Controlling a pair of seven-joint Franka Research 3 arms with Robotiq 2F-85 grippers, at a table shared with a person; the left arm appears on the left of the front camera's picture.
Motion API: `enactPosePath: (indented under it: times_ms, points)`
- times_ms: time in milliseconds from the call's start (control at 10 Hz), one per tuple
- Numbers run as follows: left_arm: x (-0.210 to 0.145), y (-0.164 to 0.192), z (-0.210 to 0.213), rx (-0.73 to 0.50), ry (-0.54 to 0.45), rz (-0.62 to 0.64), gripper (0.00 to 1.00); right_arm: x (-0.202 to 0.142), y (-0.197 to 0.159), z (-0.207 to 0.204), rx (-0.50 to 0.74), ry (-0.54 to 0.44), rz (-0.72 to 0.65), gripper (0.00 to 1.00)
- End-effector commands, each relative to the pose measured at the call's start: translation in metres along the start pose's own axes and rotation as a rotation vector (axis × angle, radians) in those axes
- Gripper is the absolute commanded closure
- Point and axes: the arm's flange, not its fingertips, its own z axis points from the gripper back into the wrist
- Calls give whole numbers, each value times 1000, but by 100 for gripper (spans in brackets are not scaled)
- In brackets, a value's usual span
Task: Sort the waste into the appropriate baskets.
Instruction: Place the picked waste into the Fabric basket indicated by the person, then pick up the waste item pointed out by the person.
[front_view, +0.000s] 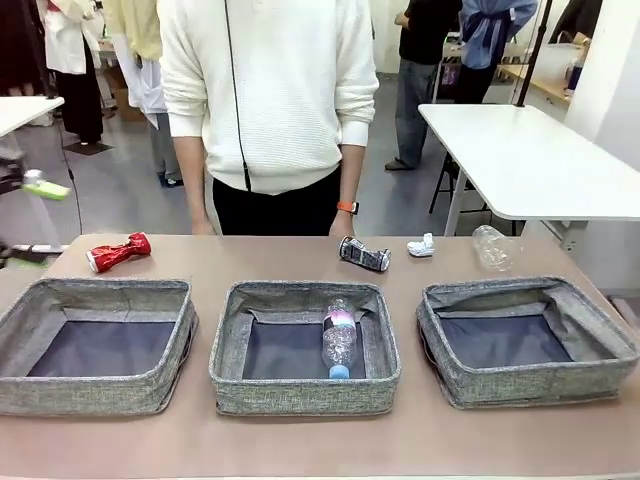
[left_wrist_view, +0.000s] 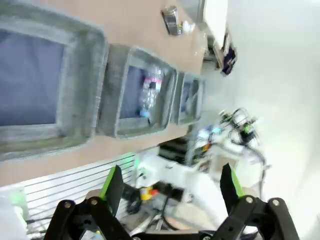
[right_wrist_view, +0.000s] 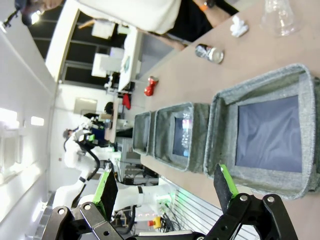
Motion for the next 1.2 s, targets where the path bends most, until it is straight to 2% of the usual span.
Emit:
enactPosePath:
  times_ms: [0,100,200,1100]
  points:
    - [-3,114,-19,-195,35,407,0,2,1,0,20,-10,25,0]
    - [-7,150,-25,-354,35,460,0,2,1,0,20,-10,25,0]
    - [14,49,25,-69,0,165,0,2,1,0,20,-10,25,0]
    - [14,49,25,-69,0,165,0,2,1,0,20,-10,25,0]
